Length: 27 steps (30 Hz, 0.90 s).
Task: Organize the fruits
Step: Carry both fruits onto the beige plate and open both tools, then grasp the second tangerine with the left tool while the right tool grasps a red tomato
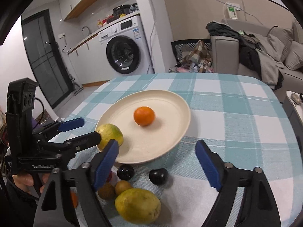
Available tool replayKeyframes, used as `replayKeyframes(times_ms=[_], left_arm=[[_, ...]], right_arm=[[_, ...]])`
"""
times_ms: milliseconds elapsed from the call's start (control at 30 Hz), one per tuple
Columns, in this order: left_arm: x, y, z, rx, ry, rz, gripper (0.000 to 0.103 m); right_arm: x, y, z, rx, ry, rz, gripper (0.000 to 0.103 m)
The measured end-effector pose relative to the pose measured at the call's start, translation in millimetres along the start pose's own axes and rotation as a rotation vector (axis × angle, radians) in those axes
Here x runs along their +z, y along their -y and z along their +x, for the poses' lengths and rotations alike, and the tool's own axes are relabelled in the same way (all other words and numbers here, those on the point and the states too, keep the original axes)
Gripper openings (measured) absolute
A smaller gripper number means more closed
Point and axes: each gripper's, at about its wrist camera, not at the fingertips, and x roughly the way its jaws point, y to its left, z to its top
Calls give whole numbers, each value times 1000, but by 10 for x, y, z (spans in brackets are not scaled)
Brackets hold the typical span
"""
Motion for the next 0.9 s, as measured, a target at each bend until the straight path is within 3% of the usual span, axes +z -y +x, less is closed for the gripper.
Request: replayKeyframes(times_ms=[133,267,500,900], left_arm=[[-77,67,-247,14,17,29,102],[-215,156,-468,13,22,54,102],[-488,251,-707,3,-1,60,102],[-814,173,-675,-42,-98,-4,102]], right_arm=[[-64,35,-205,-36,20,33,103],[-148,8,-327,-9,-3,43,103],[-335,-108,-465,-39,-35,12,103],[-585,-138,-443,-29,-103,18,103]])
